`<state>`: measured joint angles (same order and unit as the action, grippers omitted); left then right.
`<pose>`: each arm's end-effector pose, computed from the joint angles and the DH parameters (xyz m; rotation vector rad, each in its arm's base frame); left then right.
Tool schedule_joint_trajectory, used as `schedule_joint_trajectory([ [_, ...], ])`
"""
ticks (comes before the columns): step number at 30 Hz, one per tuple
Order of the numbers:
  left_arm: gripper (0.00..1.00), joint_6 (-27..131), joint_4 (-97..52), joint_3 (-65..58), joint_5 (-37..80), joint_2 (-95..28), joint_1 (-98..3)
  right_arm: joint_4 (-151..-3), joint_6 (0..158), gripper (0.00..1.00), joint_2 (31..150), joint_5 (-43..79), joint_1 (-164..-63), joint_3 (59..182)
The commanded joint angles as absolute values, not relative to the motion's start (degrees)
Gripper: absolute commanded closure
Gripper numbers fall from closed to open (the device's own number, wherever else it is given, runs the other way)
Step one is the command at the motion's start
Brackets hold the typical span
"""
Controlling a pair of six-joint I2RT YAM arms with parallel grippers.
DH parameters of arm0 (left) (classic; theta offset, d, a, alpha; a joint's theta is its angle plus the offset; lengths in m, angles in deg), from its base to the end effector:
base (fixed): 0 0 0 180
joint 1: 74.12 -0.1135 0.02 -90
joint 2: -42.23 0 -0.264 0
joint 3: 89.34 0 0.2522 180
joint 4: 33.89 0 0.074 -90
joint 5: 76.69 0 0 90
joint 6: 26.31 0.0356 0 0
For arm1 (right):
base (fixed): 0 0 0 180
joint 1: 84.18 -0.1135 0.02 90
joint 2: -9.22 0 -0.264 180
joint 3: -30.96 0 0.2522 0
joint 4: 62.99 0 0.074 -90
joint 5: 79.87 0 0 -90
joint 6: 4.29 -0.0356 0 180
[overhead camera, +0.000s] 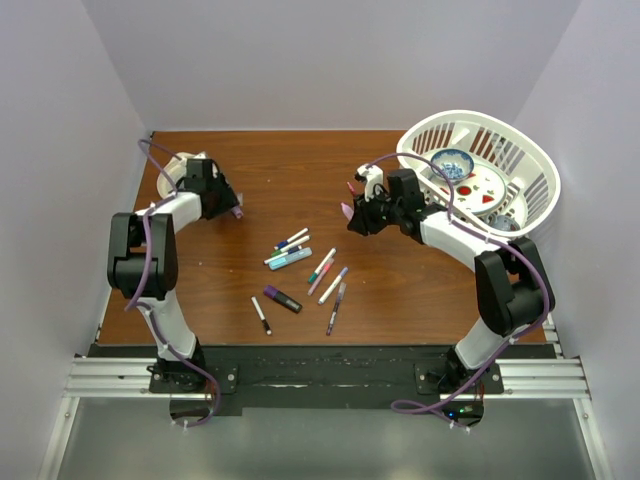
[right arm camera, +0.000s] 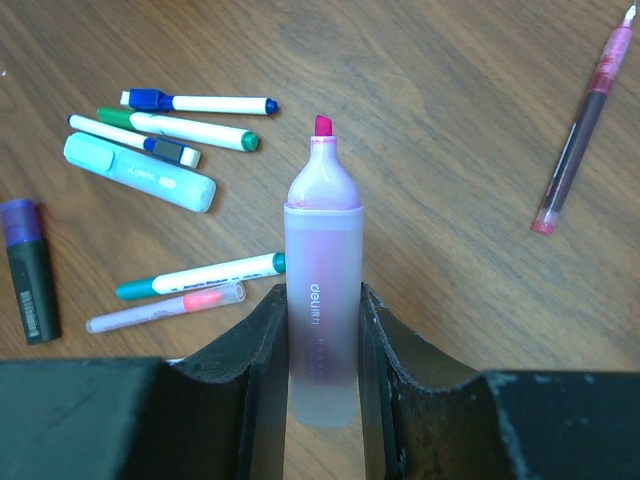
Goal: Open the pen caps
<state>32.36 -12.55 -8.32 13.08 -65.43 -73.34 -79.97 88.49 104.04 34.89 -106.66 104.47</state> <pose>0.3988 -0.0053 0.1706 -0.6404 2.3377 -0.2528 0.3275 0.1517 0.2190 -0.7215 2.1313 0.6694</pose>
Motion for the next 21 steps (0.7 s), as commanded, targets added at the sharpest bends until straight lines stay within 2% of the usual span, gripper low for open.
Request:
schedule_joint_trajectory([
  [1, 0.37, 38.4, -12.5, -5.6, 15.9, -59.1, -74.0, -80.4, 90.6, 1.00, 103.4, 36.2, -106.4, 105.8],
  [5, 0.32, 44.1, -13.7, -7.9, 19.8, -51.3, -73.9, -82.4, 92.5, 1.00, 105.0, 29.5, -106.4, 107.1],
  [9, 0.23, 46.4, -16.3, -12.9, 22.4, -37.7, -73.6, -82.5, 93.1, 1.00, 105.8, 23.4, -106.3, 107.3],
  [15, 0.22, 47.3, -15.3, -23.2, 25.5, -23.6, -73.3, -84.0, 95.0, 0.98, 110.4, 17.1, -106.3, 109.8],
  [17, 0.21, 48.3, -14.0, -26.9, 25.1, -20.7, -73.1, -85.7, 95.4, 0.96, 111.8, 16.0, -106.3, 111.4],
  [21, 0.17, 53.0, -11.4, -30.5, 16.4, -14.4, -70.4, -88.3, 96.3, 0.95, 114.4, 15.6, -106.4, 114.1],
])
